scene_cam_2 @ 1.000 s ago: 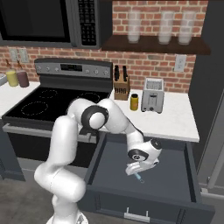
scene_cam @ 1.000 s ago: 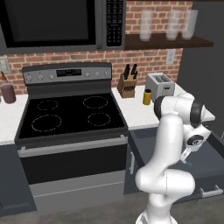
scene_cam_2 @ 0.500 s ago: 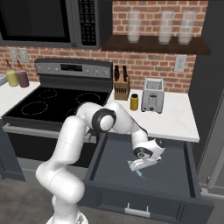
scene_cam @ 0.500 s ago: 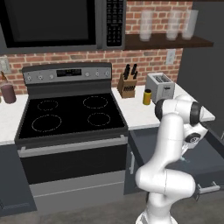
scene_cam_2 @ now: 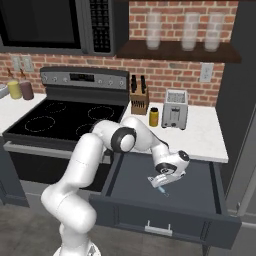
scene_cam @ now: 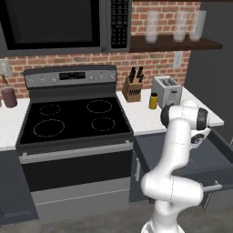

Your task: Pick the peeler from the drawer and place it on the counter.

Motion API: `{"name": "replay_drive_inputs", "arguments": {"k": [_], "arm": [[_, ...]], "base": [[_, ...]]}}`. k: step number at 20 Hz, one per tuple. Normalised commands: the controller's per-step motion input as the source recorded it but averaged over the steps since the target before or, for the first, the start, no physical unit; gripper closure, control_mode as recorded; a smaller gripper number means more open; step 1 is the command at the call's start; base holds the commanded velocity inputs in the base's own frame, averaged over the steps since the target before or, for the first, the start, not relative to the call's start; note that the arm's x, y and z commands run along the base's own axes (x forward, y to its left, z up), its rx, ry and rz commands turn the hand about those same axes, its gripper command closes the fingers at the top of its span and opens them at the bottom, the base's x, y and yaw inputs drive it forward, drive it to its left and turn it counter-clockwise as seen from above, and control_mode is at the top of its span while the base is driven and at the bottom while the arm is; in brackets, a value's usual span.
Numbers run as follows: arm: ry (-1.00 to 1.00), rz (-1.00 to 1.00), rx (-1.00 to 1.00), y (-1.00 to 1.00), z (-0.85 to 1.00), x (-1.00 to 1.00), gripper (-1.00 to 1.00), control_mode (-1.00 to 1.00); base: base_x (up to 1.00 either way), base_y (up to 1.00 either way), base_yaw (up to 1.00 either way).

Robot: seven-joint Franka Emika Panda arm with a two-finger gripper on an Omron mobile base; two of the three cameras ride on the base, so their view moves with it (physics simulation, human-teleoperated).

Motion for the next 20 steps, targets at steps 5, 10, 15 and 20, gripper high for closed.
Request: {"name": "replay_drive_inputs", "arguments": {"k": [5,10,15,20], "arm": [[0.0,0.0,-0.01,0.09,-0.17,-0.7,1.0,-1.0],[0.0,0.01,0.0,0.01,0.44,-0.53,1.0,-1.0],[0.01,0.02,0.0,0.0,0.91,-0.27,1.0,-1.0],[-0.01,0.08,0.0,0.0,1.0,-0.37,1.0,-1.0]], "base": [[0.0,0.0,0.0],[0.0,0.0,0.0],[0.0,0.0,0.0],[0.0,0.0,0.0]]}}
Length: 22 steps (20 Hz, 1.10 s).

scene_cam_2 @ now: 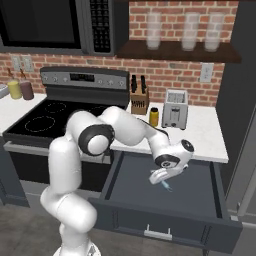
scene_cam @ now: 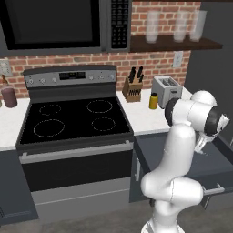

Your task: Pick the peeler from the drawer and place it on the counter.

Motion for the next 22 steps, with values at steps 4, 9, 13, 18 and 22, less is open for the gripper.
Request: {"name": "replay_drive_inputs", "arguments": {"k": [4,9,13,18,22], "arm": [[-0.18,0.13,0.0,0.0,1.0,-0.03,1.0,-1.0],[-0.19,0.1,0.0,0.19,1.0,0.36,1.0,-1.0],[-0.14,0.05,0.0,0.51,0.78,0.74,1.0,-1.0],[-0.01,0.03,0.0,0.67,0.18,1.0,1.0,-1.0],[0.0,0.03,0.0,0.52,-0.08,0.99,1.0,-1.0]], "base": [[0.0,0.0,0.0],[0.0,0.0,0.0],[0.0,0.0,0.0],[0.0,0.0,0.0],[0.0,0.0,0.0]]}}
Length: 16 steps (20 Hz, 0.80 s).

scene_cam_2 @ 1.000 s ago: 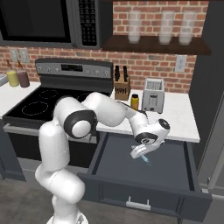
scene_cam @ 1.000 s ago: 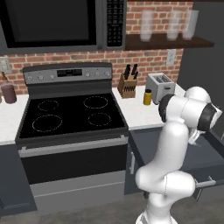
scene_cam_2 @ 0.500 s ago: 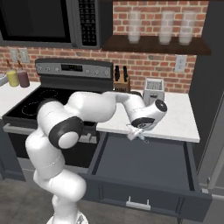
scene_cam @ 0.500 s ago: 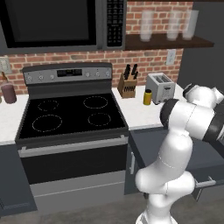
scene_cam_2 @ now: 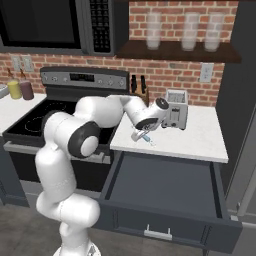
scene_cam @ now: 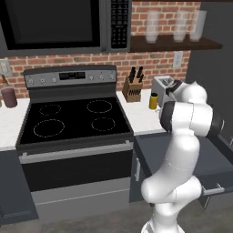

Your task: Pick the peeler from the drawer and place it on the counter.

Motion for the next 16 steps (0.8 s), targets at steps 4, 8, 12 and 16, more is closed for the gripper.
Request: {"name": "replay_drive_inputs", "arguments": {"k": [4,8,12,16], "arm": [[0.0,0.01,0.0,0.15,-0.25,1.0,1.0,-1.0],[0.0,0.0,0.0,0.0,-0.51,0.98,1.0,-1.0],[-0.03,0.0,-0.01,0.01,-0.71,0.66,1.0,-1.0],[-0.12,0.0,-0.03,0.03,-0.59,0.21,-1.0,-1.0]], "base": [[0.0,0.0,0.0],[0.0,0.0,0.0],[0.0,0.0,0.0],[0.0,0.0,0.0]]}}
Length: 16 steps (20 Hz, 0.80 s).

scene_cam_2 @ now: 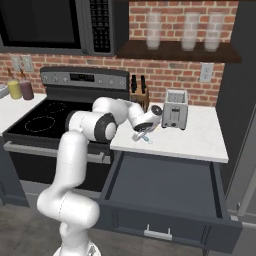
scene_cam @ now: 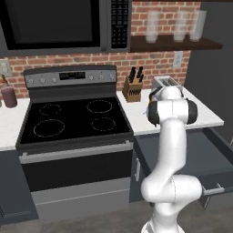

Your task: Pick the peeler from the drawer and place it on the counter.

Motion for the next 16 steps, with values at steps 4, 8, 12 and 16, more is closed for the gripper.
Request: {"name": "replay_drive_inputs", "arguments": {"k": [4,8,12,16], "arm": [[-0.19,0.0,0.0,0.0,0.43,-0.28,-1.0,-1.0],[-0.24,0.0,0.0,0.0,0.96,-0.38,-1.0,-1.0],[-0.25,0.0,0.0,0.0,0.96,-0.84,-1.0,-1.0],[-0.09,0.04,-0.05,0.13,0.66,-1.0,-1.0,-1.0]], "base": [[0.0,0.0,0.0],[0.0,0.0,0.0],[0.0,0.0,0.0],[0.0,0.0,0.0]]}}
